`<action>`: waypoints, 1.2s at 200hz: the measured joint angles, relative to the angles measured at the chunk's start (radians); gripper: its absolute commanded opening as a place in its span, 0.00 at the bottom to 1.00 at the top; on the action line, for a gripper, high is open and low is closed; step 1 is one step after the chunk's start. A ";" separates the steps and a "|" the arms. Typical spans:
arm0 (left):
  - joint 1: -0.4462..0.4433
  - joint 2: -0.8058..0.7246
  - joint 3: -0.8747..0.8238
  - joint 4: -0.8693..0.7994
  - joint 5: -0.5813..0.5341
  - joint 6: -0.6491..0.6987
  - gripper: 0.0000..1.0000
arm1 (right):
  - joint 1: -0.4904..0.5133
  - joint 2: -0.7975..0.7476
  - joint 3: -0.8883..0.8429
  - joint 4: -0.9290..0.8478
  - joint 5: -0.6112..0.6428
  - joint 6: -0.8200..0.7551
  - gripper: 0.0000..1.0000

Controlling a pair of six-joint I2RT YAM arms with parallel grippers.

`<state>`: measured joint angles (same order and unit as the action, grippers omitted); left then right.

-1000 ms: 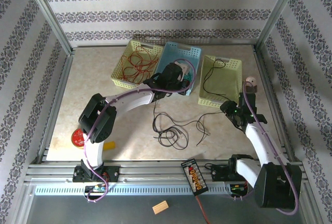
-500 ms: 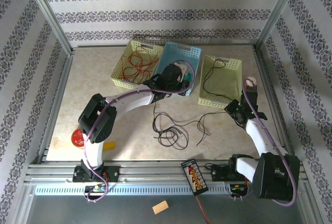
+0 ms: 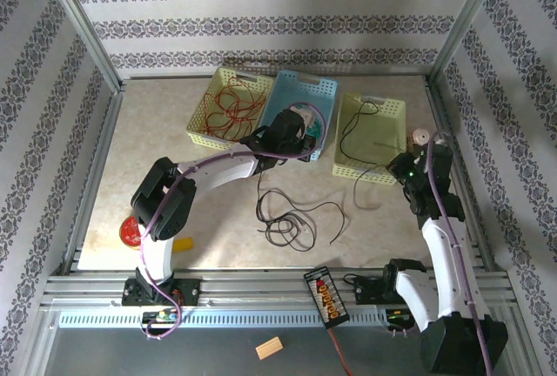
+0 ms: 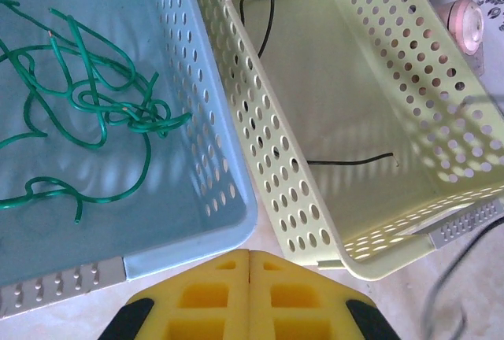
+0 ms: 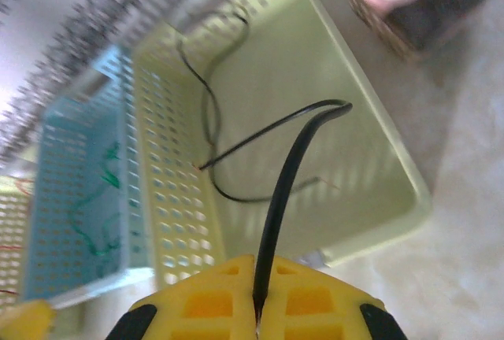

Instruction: Untangle the cables

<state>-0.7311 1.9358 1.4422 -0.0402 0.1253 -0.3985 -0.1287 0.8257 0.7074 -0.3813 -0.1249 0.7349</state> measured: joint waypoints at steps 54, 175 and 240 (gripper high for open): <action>0.002 -0.027 -0.037 0.004 -0.012 0.000 0.00 | 0.000 0.155 0.286 0.033 -0.027 -0.009 0.00; 0.045 -0.159 -0.180 -0.004 -0.055 -0.007 0.00 | 0.010 0.689 0.447 0.160 -0.040 -0.088 0.58; 0.139 -0.252 -0.330 -0.089 -0.074 -0.011 0.00 | 0.274 0.410 0.308 0.072 -0.012 -0.188 0.62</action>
<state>-0.5919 1.6836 1.1118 -0.1287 0.0513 -0.4091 0.1452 1.2358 1.0157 -0.3096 -0.1368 0.5472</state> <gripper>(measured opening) 0.048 0.622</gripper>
